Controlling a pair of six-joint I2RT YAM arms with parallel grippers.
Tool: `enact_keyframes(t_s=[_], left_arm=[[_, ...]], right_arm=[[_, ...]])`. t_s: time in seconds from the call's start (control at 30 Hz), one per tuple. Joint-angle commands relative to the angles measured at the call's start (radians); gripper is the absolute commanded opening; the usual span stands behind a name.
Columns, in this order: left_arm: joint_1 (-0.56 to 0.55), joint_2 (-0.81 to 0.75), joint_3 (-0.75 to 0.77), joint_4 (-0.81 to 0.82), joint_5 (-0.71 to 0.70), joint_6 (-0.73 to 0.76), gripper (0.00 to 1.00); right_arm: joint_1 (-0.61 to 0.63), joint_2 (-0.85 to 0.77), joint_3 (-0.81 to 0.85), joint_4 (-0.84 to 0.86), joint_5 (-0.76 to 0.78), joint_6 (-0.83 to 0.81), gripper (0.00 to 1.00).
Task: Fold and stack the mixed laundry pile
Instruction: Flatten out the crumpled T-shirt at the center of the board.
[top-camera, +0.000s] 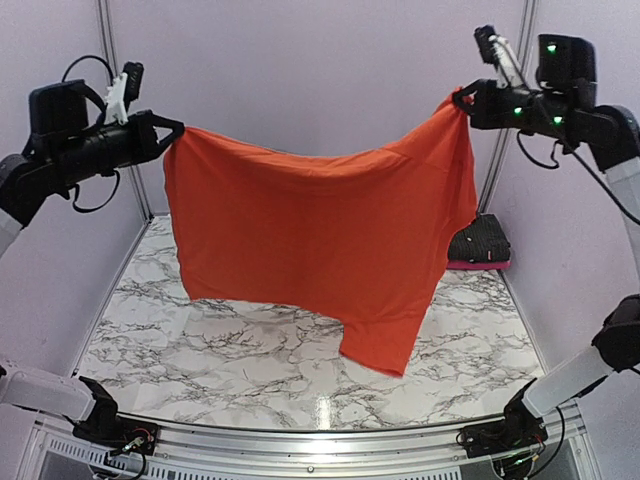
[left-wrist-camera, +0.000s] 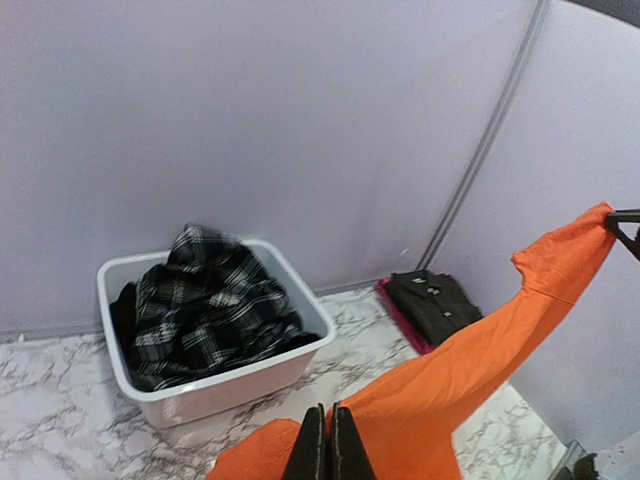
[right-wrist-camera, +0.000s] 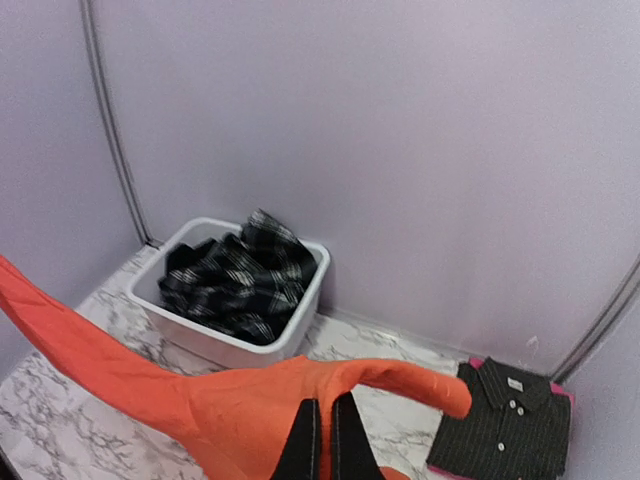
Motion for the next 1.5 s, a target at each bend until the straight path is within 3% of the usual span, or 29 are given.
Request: enact_keyframes(t_s=[0.0, 0.2, 0.4, 0.57, 0.73, 0.87, 1.0, 1.03, 1.07, 1.1, 1.13, 1.17, 1.2, 1.27, 1.47], left_arm=[[-0.094, -0.070, 0.122, -0.081, 0.008, 0.051, 0.00], [-0.119, -0.141, 0.210, -0.102, 0.073, 0.016, 0.00], [-0.119, -0.119, 0.348, -0.120, 0.125, -0.016, 0.00], [-0.119, -0.081, 0.372, -0.155, -0.048, 0.014, 0.00], [-0.117, -0.012, 0.261, -0.166, -0.291, 0.066, 0.00], [-0.052, 0.054, 0.074, -0.074, -0.335, 0.080, 0.00], [0.037, 0.146, -0.102, 0.029, -0.332, 0.059, 0.00], [0.049, 0.187, -0.136, 0.051, -0.338, 0.054, 0.09], [0.064, 0.234, -0.155, 0.057, -0.356, 0.041, 0.20], [0.075, 0.285, -0.164, 0.060, -0.370, 0.038, 0.35], [0.083, 0.336, -0.163, 0.055, -0.397, 0.026, 0.57], [0.090, 0.370, -0.157, 0.048, -0.406, 0.008, 0.85], [0.093, 0.398, -0.152, 0.048, -0.396, 0.003, 0.97], [0.093, 0.415, -0.154, 0.043, -0.373, -0.015, 0.99], [0.081, 0.325, -0.289, 0.050, -0.291, -0.042, 0.99]], right_arm=[[0.083, -0.102, 0.145, -0.058, -0.017, 0.040, 0.00], [0.109, -0.235, 0.149, -0.009, -0.123, 0.089, 0.00], [0.108, -0.253, 0.197, 0.052, -0.183, 0.119, 0.00], [0.109, -0.214, 0.179, 0.116, -0.068, 0.079, 0.00], [0.093, -0.132, 0.047, 0.170, 0.212, -0.053, 0.00], [-0.099, -0.015, -0.106, 0.242, 0.098, -0.053, 0.00], [-0.174, 0.115, -0.247, 0.381, 0.048, -0.081, 0.00], [-0.183, 0.161, -0.257, 0.405, 0.043, -0.088, 0.00], [-0.191, 0.221, -0.247, 0.410, 0.045, -0.093, 0.11], [-0.201, 0.299, -0.202, 0.384, 0.031, -0.094, 0.33], [-0.207, 0.385, -0.116, 0.325, 0.022, -0.089, 0.51], [-0.209, 0.481, -0.004, 0.236, 0.040, -0.075, 0.67], [-0.210, 0.579, 0.092, 0.156, 0.057, -0.063, 0.82], [-0.210, 0.602, 0.166, 0.084, 0.055, -0.038, 0.89], [-0.209, 0.353, -0.284, 0.202, -0.179, 0.089, 0.87]])
